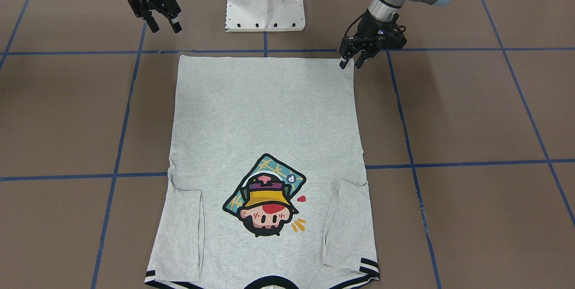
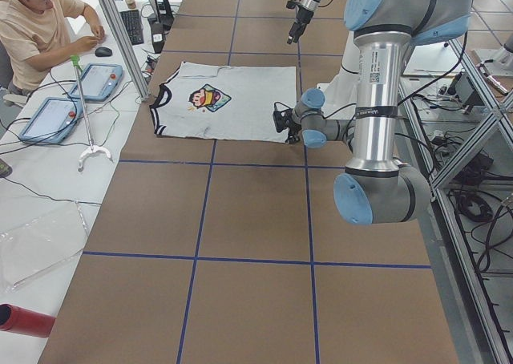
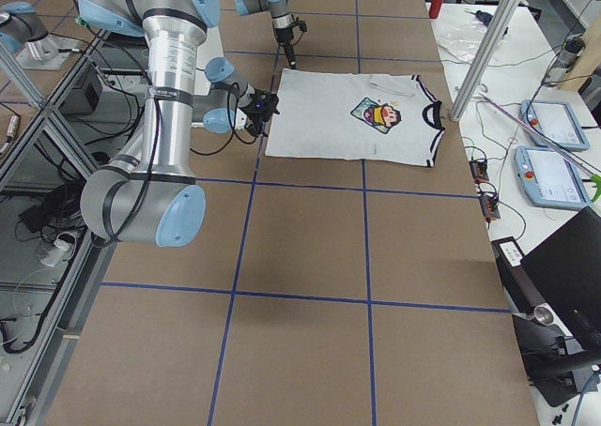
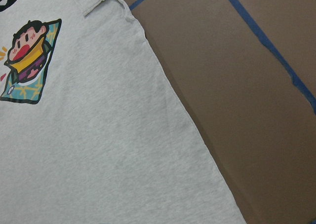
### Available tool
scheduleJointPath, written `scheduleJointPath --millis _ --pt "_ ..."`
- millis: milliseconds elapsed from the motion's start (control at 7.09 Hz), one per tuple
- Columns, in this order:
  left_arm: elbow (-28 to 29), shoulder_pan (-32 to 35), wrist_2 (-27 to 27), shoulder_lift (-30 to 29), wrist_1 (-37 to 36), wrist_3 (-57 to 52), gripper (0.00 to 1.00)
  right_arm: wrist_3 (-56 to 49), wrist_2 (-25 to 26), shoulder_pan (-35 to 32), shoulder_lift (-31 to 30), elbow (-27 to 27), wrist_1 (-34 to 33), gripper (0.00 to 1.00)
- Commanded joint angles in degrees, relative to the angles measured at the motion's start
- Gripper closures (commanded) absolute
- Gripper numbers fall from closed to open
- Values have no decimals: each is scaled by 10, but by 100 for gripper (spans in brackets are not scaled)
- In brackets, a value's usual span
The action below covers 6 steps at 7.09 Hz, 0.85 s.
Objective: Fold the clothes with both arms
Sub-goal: 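Lower both grippers onto the hem corners of the grey shirt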
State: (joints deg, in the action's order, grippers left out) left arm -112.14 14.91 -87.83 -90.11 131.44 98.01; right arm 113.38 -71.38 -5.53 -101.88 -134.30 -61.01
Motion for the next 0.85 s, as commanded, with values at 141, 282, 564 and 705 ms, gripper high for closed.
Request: scheduleJointPath --millis 141,282,564,705 --pt "1 -14 0 7 0 -1 34 0 0 2 0 0 0 4" --pt "1 -22 2 8 0 1 34 0 0 2 0 0 1 4" --pt "0 -26 1 9 0 1 34 0 0 2 0 0 1 4" --pt "1 -28 2 9 0 1 35 0 0 3 0 0 1 4"
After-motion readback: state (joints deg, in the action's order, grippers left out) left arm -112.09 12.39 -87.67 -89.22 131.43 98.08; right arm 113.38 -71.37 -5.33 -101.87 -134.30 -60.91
